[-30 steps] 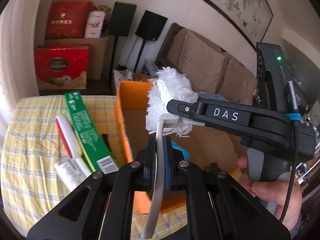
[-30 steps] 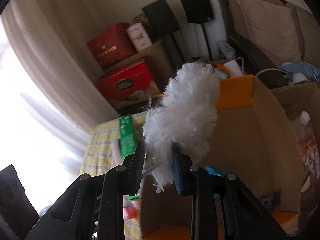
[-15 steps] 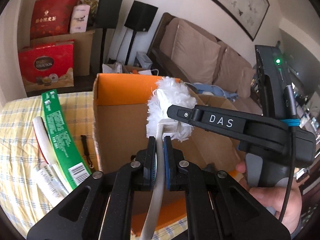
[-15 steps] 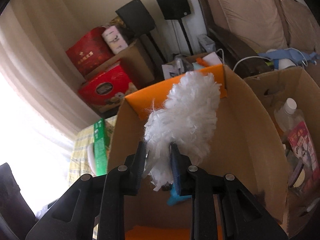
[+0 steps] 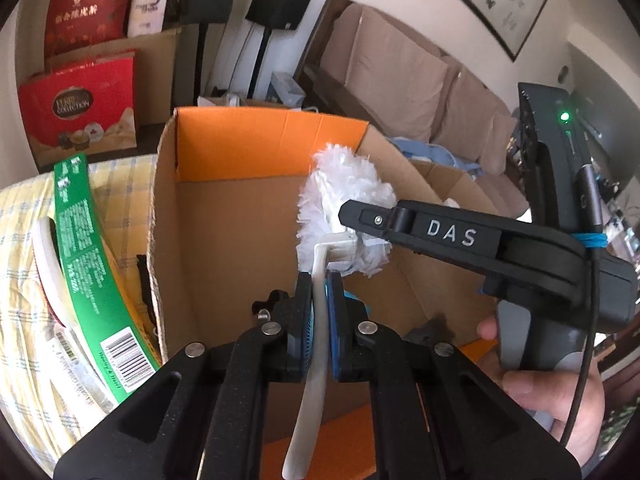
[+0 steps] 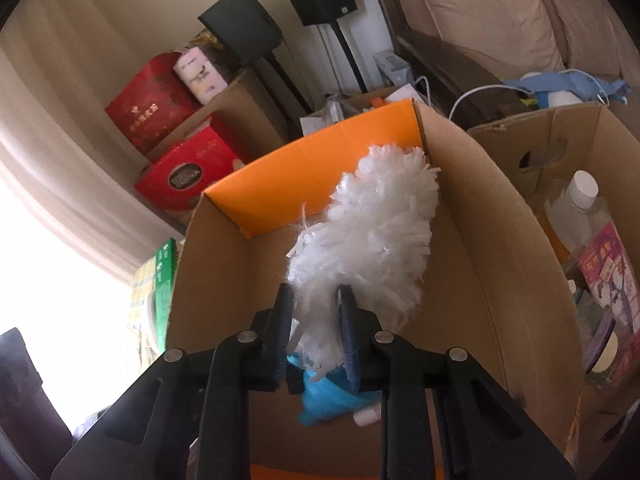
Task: Organize objects
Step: 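Lift and carry the feather duster with both grippers over the cardboard box, then open both grippers to drop the feather duster into the box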
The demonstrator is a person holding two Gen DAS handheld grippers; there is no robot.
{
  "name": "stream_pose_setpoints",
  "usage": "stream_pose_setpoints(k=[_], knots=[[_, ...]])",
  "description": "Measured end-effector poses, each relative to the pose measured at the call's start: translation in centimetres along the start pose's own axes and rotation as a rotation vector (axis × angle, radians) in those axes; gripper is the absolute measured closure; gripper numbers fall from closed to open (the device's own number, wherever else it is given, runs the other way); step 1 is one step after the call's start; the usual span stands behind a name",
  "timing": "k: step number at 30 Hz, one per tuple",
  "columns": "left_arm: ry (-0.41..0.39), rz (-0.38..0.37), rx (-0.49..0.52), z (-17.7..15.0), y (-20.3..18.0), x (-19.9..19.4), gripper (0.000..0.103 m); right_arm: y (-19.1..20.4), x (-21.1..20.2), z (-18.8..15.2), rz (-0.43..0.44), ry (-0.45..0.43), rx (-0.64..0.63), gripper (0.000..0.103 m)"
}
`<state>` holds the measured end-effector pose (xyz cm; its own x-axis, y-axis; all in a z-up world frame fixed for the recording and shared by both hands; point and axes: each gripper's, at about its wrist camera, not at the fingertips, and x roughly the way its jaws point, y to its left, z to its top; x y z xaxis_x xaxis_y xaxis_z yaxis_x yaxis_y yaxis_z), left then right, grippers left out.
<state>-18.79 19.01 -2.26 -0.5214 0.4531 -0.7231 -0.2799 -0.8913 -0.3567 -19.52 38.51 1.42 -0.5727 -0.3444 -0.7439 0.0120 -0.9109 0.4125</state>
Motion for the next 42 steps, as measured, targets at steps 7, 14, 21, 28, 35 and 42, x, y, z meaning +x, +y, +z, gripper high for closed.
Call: stream_pose_setpoints(k=[7, 14, 21, 28, 35, 42], knots=[[0.021, 0.022, 0.005, -0.3, 0.2, 0.1, 0.078, -1.1, 1.2, 0.0, 0.021, 0.027, 0.032, 0.082], [-0.033, 0.006, -0.004, 0.2, 1.0, -3.3, 0.055, -1.2, 0.9, 0.1, 0.003, -0.008, 0.047, 0.079], [-0.071, 0.023, -0.051, 0.4, 3.7, -6.6, 0.044, -0.9, -0.2, -0.1, -0.007, -0.019, 0.030, 0.070], [-0.068, 0.089, -0.046, -0.7, 5.0, -7.8, 0.044, 1.2, -1.7, -0.7, -0.021, -0.054, -0.033, 0.050], [-0.109, 0.149, -0.082, -2.0, 7.1, -10.1, 0.029, 5.1, -2.6, -1.7, -0.030, -0.077, -0.134, 0.030], [-0.145, 0.165, -0.135, -2.6, 9.6, -12.9, 0.015, 8.1, -2.6, -2.4, -0.023, -0.077, -0.198, 0.024]])
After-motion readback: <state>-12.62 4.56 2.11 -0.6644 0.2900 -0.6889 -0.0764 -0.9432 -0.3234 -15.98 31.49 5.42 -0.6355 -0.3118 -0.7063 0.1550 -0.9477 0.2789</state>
